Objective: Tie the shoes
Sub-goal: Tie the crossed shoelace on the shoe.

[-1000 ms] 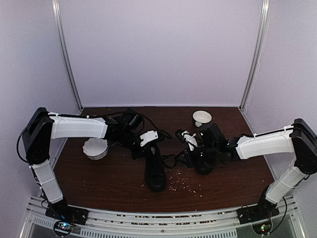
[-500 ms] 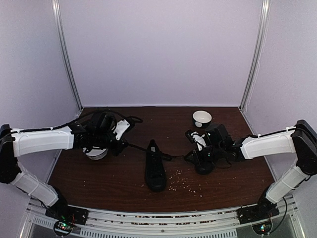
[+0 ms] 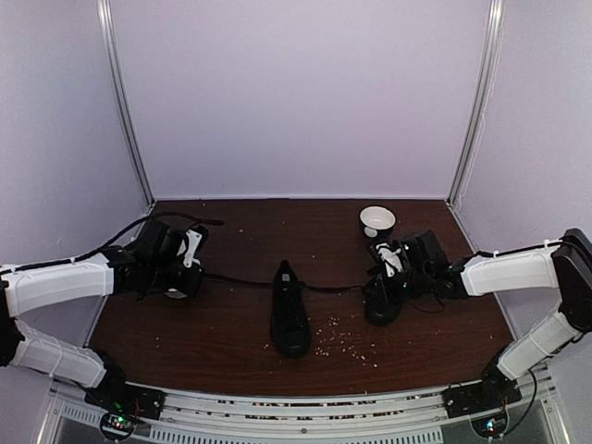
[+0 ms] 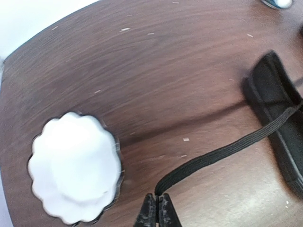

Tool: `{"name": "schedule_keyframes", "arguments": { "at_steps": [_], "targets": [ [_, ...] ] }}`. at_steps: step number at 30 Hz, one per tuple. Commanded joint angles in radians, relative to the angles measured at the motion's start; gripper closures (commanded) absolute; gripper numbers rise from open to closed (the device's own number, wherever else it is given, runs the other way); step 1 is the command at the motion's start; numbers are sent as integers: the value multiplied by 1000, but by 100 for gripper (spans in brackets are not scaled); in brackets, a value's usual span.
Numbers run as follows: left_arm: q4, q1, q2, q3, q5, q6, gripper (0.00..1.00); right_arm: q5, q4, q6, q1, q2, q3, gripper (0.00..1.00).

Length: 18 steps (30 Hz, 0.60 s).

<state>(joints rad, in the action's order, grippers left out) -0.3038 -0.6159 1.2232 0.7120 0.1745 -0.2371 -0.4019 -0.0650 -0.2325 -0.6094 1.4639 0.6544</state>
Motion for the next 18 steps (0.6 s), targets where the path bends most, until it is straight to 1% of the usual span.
{"name": "schedule_keyframes", "arguments": {
  "at_steps": [1, 5, 9, 14, 18],
  "targets": [
    [-6, 62, -93, -61, 75, -91, 100, 43, 57, -1, 64, -101, -39, 100],
    [-18, 83, -164, -95, 101, -110, 100, 84, 143, 6, 93, -201, -69, 100],
    [-43, 99, -191, -114, 100, -125, 100, 123, 204, -30, 139, -277, -111, 100],
    [-81, 110, -234, -145, 98, -160, 100, 85, 236, -115, 197, -320, -169, 100],
    [-119, 154, -288, -169, 94, -202, 100, 1, 251, -175, 255, -313, -188, 100]
  ]
}}
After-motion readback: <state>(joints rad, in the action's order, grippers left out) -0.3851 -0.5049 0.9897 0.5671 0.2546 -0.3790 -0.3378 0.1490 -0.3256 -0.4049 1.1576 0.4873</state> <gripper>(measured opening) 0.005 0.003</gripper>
